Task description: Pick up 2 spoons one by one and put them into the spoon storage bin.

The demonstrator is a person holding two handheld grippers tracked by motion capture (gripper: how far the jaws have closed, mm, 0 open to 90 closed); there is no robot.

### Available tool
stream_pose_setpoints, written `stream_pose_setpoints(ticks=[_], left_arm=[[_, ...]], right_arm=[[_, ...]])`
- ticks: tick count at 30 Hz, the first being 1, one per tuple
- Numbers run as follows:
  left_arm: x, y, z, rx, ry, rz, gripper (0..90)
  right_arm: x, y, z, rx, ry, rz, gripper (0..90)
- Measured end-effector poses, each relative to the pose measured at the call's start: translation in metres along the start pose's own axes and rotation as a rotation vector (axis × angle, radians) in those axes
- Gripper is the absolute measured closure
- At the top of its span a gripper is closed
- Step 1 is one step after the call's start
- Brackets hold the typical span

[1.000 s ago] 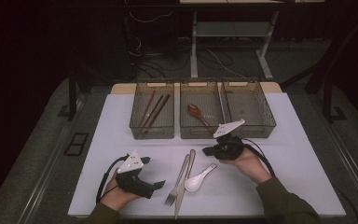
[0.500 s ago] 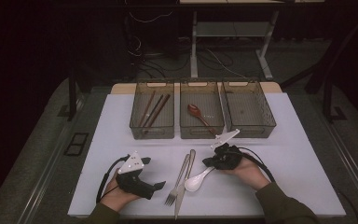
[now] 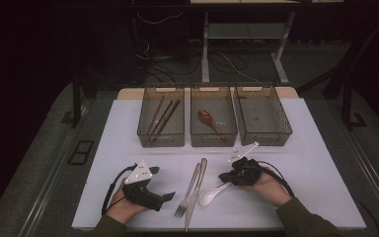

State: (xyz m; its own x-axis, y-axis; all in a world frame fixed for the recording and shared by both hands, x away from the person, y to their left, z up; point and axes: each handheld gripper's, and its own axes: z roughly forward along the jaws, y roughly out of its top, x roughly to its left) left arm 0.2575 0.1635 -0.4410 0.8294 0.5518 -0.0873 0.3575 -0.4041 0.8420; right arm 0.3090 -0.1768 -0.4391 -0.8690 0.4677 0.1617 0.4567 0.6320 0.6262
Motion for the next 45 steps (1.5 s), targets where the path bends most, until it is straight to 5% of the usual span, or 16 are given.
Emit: stream_pose_setpoints(ticks=[27,31,37,45], left_arm=[[0.0,0.0,0.0,0.007,-0.002,0.002,0.0],[-0.001,0.0,0.0,0.007,-0.003,0.004,0.0],[-0.001,0.0,0.0,0.003,0.0,0.007,0.0],[0.0,0.001,0.0,0.006,-0.003,0.006,0.0]], right_arm=[[0.0,-0.021,-0.015,0.043,0.01,0.015,88.1],[-0.002,-0.021,-0.018,0.015,0.008,0.03,80.8],[0.002,-0.013,-0.018,-0.083,0.06,0.058,52.9],[0.019,0.003,0.001,-0.102,0.129,0.026,45.9]])
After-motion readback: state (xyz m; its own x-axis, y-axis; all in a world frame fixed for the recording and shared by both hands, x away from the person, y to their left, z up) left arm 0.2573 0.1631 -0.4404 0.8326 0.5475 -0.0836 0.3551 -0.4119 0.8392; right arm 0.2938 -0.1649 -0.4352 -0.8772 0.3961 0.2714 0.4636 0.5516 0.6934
